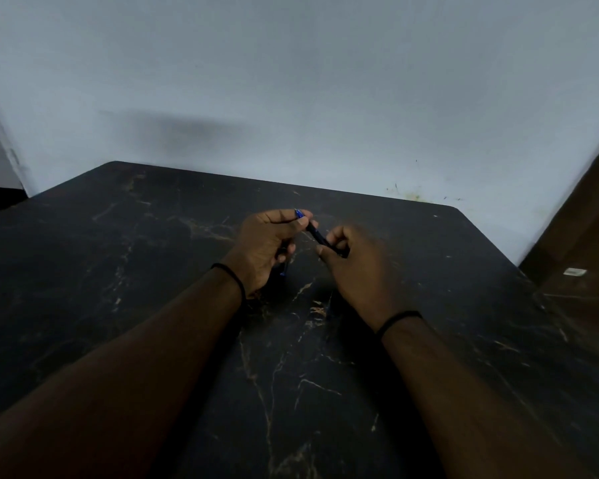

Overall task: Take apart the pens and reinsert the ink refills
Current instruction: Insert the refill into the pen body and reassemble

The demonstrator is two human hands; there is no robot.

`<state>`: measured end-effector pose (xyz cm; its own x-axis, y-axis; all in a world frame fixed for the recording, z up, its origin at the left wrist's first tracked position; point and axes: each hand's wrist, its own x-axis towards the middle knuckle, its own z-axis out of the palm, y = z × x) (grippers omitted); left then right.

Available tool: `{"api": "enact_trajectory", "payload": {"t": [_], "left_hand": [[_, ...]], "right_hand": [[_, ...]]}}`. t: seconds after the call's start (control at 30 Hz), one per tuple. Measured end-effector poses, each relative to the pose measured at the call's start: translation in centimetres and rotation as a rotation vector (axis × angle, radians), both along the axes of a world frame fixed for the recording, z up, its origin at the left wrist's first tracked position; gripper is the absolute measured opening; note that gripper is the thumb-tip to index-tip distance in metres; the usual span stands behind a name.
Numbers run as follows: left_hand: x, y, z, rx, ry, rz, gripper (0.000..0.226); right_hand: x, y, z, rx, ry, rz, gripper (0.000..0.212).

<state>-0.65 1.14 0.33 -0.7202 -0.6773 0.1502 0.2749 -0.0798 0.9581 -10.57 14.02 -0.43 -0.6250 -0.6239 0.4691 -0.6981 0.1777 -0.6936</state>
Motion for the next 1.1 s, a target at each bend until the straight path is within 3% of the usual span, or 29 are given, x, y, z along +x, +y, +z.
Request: {"api": "enact_trajectory", "payload": {"t": [0.17, 0.27, 0.37, 0.7, 1.1], "left_hand": [[0.1, -0.1, 0.0, -0.019, 0.022, -0.037, 0.017], [0.0, -0.1, -0.1, -0.012, 0.047, -0.061, 0.019], [-0.1, -0.1, -0.1, -0.002, 0.057, -0.080, 0.019], [-0.2, 0.2, 0.0, 0.032, 0.091, -0.064, 0.017], [-0.6, 0.8, 0.5, 0.131, 0.071, 0.049, 0.013]], "right_hand": [[0.1, -0.1, -0.2, 0.043, 0.023, 0.027, 0.029], [0.2, -0.4, -0.2, -0.020, -0.044, 0.031, 0.012], [0.1, -0.4, -0.4, -0.041, -0.017, -0.011, 0.024], [0.3, -0.3, -0.3, -0.045, 0.010, -0.044, 0.018], [1.9, -0.2, 0.0, -0.084, 0.418, -0.175, 0.017]]}}
